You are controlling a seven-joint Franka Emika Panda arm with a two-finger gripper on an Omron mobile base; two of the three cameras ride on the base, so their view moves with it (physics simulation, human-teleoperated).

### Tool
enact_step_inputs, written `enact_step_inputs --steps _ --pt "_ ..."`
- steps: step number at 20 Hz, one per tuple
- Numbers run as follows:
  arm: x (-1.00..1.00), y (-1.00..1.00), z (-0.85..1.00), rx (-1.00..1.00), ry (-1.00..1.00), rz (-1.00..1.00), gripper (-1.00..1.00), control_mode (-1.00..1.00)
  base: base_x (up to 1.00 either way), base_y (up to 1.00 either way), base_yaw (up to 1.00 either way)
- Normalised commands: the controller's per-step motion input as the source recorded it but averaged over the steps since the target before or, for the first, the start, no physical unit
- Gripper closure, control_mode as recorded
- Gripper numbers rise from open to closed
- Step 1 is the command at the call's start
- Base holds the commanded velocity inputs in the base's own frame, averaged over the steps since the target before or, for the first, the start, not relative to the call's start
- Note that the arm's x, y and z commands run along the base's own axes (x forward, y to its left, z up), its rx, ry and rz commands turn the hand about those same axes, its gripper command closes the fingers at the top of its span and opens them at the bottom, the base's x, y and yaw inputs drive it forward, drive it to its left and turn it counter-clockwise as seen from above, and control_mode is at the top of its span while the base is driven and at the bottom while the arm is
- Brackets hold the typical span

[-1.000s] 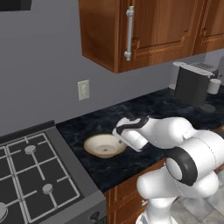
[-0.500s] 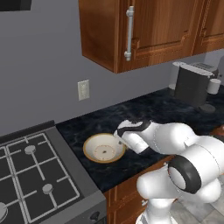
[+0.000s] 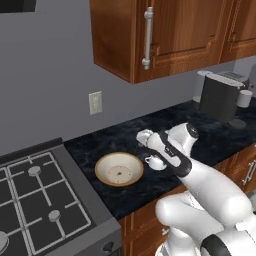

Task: Clear the mugs and bowl far away from the sink.

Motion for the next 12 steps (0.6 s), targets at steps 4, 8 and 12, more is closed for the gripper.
enact_step_inputs --steps 4,8,12 --pt "-0.27 -0.28 0.92 0.01 -0.04 0.0 -1.0 -1.0 0.0 0.0 0.0" --pt "-0.76 -0.46 0.58 0.01 -0.1 0.0 -1.0 -1.0 0.0 0.0 0.0" --pt "-1.0 -0.69 0.26 0.0 -0.25 0.0 -1.0 -1.0 0.0 0.0 0.0"
